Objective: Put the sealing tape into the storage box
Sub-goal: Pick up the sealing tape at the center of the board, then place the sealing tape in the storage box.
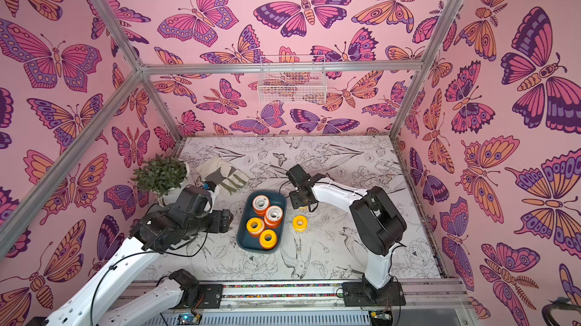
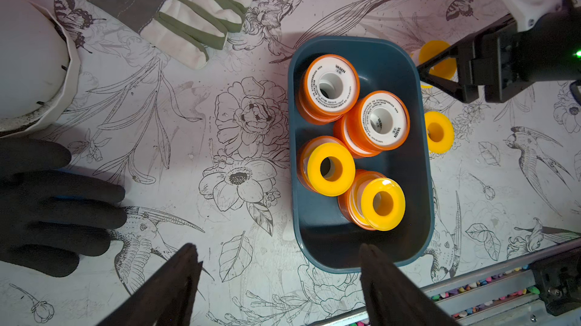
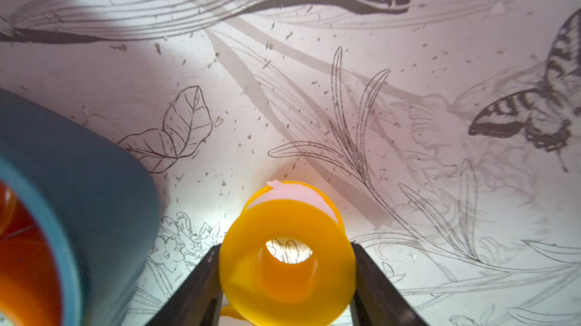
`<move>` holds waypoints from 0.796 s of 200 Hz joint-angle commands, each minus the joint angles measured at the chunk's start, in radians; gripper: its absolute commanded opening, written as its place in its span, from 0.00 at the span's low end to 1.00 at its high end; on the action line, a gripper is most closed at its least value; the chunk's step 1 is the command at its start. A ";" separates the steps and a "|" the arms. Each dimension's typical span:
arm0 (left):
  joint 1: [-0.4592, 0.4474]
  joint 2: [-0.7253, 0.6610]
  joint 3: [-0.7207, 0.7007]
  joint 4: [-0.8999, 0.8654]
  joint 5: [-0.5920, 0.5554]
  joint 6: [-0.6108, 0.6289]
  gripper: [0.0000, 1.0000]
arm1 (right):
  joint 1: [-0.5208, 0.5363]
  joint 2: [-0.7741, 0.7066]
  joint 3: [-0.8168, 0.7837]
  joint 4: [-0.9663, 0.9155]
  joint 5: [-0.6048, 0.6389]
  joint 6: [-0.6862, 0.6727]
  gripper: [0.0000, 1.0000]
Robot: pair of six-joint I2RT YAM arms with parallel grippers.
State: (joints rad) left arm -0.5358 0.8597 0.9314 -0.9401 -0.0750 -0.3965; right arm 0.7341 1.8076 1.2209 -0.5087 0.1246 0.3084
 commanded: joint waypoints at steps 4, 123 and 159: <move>0.007 -0.003 -0.015 0.004 0.004 0.016 0.84 | 0.006 -0.066 0.012 -0.061 0.036 -0.016 0.52; 0.011 0.000 -0.015 0.003 0.000 0.015 0.84 | 0.100 -0.021 0.308 -0.200 -0.100 -0.019 0.54; 0.013 -0.002 -0.016 0.003 -0.002 0.014 0.84 | 0.149 0.090 0.446 -0.239 -0.115 -0.026 0.54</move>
State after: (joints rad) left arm -0.5301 0.8597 0.9306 -0.9398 -0.0750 -0.3965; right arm 0.8524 1.8225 1.5925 -0.6819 0.0319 0.3000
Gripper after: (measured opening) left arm 0.841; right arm 0.596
